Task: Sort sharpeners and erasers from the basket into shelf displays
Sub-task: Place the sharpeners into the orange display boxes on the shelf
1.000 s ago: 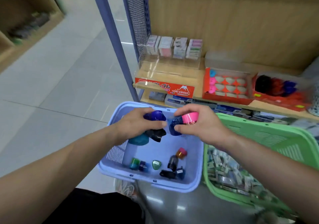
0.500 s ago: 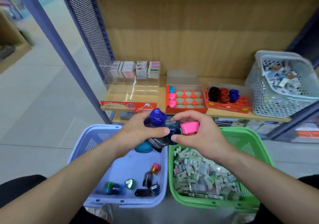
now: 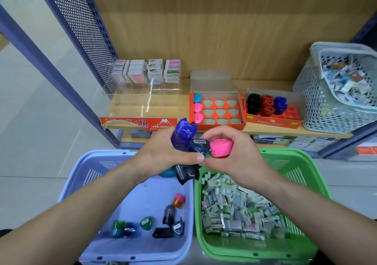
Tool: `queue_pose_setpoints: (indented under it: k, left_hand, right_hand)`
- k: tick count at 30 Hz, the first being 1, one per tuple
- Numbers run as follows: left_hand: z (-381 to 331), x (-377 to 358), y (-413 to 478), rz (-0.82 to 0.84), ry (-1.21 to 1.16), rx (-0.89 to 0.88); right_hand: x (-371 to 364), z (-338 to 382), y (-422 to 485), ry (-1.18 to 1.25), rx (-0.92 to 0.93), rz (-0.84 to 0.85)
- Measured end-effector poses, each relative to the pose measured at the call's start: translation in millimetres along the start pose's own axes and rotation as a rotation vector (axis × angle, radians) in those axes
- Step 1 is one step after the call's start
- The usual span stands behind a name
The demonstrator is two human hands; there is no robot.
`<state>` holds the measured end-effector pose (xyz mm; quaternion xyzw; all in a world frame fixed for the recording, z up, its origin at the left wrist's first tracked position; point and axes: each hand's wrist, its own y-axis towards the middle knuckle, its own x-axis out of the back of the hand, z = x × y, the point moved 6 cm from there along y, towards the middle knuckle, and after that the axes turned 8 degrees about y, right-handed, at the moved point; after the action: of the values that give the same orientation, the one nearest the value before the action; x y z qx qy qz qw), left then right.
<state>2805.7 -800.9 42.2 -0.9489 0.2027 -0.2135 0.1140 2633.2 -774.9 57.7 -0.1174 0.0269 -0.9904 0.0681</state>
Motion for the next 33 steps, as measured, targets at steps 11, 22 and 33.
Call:
queue_pose_setpoints:
  k: [11, 22, 33]
  left_hand:
    - [1.3, 16.4, 4.6, -0.047, 0.026, -0.013]
    - [4.7, 31.1, 2.3, -0.109, 0.041, 0.016]
    - [4.1, 33.0, 2.0, -0.129, 0.069, 0.022]
  right_hand:
    - [-10.6, -2.8, 16.1, 0.009, 0.055, 0.073]
    - [-7.8, -14.5, 14.6, 0.013, 0.046, 0.054]
    - [-2.2, -19.5, 16.8, 0.117, -0.049, 0.076]
